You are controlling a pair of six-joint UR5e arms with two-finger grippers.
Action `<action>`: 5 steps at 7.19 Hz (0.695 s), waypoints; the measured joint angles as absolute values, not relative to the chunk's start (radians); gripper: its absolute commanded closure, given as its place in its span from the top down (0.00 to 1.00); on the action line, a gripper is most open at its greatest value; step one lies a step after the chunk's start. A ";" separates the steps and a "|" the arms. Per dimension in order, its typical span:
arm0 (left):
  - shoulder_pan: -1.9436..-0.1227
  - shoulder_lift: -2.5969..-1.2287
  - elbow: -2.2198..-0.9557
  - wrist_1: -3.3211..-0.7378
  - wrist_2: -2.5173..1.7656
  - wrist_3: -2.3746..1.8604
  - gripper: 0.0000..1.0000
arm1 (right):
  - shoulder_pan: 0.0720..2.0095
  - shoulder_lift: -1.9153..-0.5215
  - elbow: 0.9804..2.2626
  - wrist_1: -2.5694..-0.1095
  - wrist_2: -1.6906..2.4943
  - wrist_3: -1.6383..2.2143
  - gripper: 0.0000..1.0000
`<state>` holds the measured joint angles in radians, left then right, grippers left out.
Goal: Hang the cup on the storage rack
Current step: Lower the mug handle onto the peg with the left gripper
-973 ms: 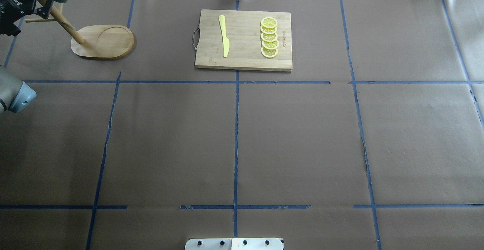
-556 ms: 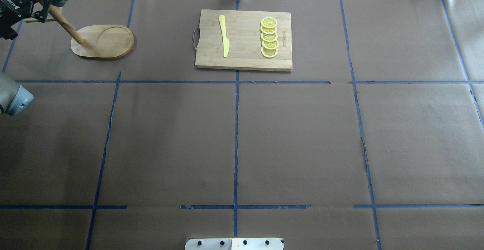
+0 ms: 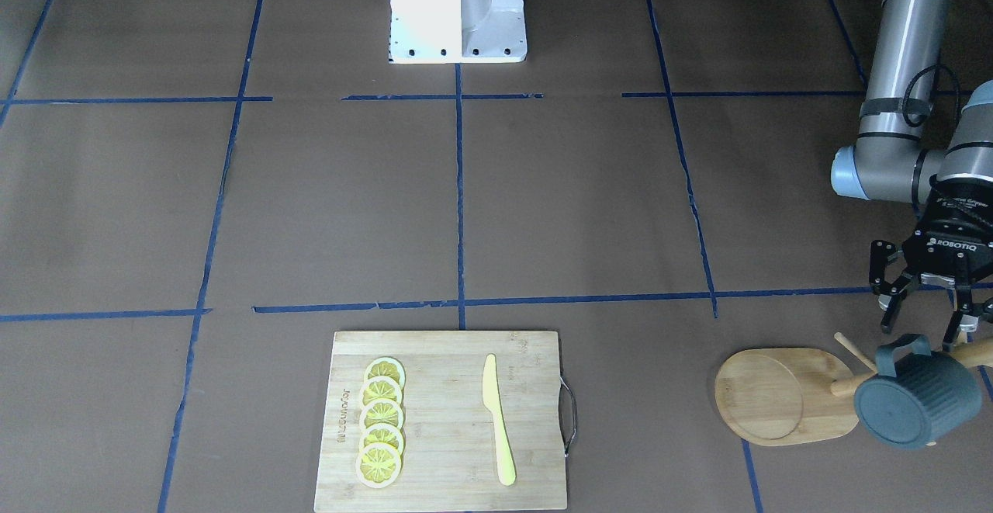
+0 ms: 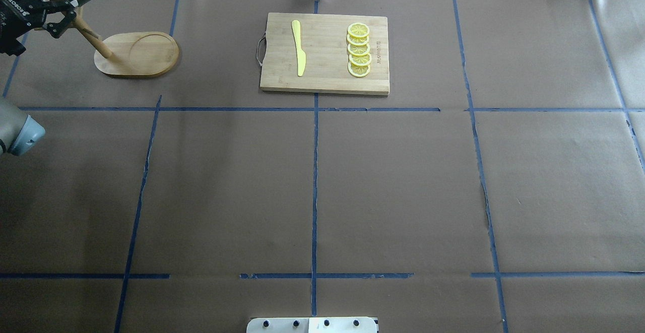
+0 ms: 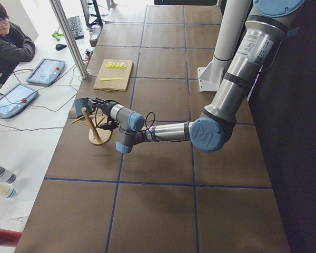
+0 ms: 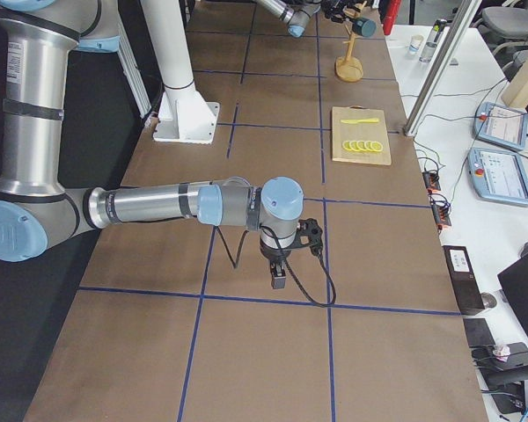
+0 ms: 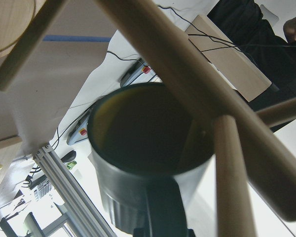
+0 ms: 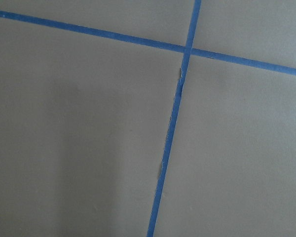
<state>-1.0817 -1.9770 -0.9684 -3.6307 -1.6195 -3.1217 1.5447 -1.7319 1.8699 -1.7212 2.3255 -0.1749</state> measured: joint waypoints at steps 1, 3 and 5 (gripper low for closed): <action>-1.082 -1.978 -0.969 -3.630 -1.622 -3.122 1.00 | 1.545 -1.732 1.870 -1.721 2.326 -0.175 1.00; -1.082 -1.977 -0.989 -3.628 -1.637 -3.121 1.00 | 1.545 -1.734 1.870 -1.721 2.326 -0.174 1.00; -1.090 -1.942 -1.078 -3.627 -1.691 -3.084 1.00 | 1.544 -1.734 1.875 -1.721 2.329 -0.171 1.00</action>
<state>-1.0897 -1.9425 -1.0785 -3.6271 -1.6910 -3.0837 1.5443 -1.7335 1.8751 -1.7211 2.3290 -0.1712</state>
